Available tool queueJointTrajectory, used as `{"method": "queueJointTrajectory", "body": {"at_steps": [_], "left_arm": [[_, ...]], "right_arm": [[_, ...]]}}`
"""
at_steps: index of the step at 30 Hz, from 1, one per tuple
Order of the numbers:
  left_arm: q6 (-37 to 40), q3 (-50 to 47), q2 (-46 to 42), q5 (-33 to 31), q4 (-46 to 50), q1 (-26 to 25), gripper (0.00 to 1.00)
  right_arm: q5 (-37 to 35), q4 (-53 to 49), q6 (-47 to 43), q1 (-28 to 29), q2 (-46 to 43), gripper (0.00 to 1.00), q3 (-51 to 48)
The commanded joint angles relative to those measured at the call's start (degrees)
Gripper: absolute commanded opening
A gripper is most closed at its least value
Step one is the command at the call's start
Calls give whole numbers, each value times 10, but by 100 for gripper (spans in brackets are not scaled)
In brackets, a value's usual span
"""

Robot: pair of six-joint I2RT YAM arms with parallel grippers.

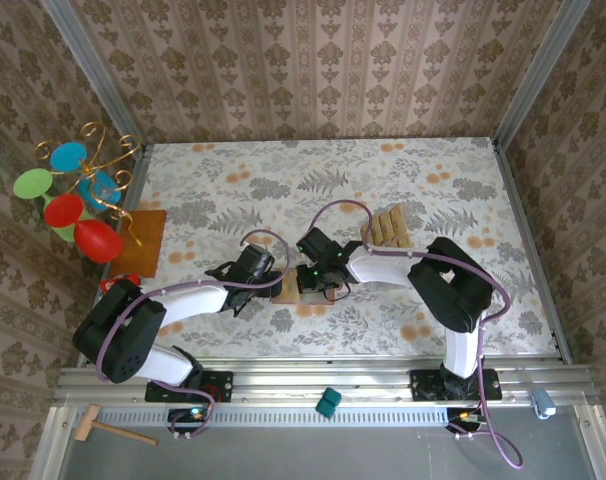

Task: Put the credit cards into the card holder
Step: Insert the credit card into the card slot.

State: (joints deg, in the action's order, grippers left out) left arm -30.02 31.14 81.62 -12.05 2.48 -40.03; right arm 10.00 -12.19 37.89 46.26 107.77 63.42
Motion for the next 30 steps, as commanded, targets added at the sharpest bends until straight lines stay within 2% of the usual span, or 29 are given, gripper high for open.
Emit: {"method": "queueJointTrajectory", "body": {"at_steps": [1, 14, 25, 28, 30], "left_arm": [[-19, -19, 19, 30, 11, -1, 83], [-24, -23, 17, 28, 8, -6, 83], [-24, -5, -8, 28, 31, -4, 84], [-21, 1, -21, 27, 43, -2, 84], [-16, 5, -29, 25, 52, -1, 84]], "right_arm": [[12, -4, 4, 3, 16, 0, 18], [30, 4, 10, 9, 28, 0, 31], [-3, -31, 12, -21, -85, 0, 4], [-15, -43, 13, -37, -110, 12, -14], [-19, -43, 14, -43, -121, 25, -29]]}}
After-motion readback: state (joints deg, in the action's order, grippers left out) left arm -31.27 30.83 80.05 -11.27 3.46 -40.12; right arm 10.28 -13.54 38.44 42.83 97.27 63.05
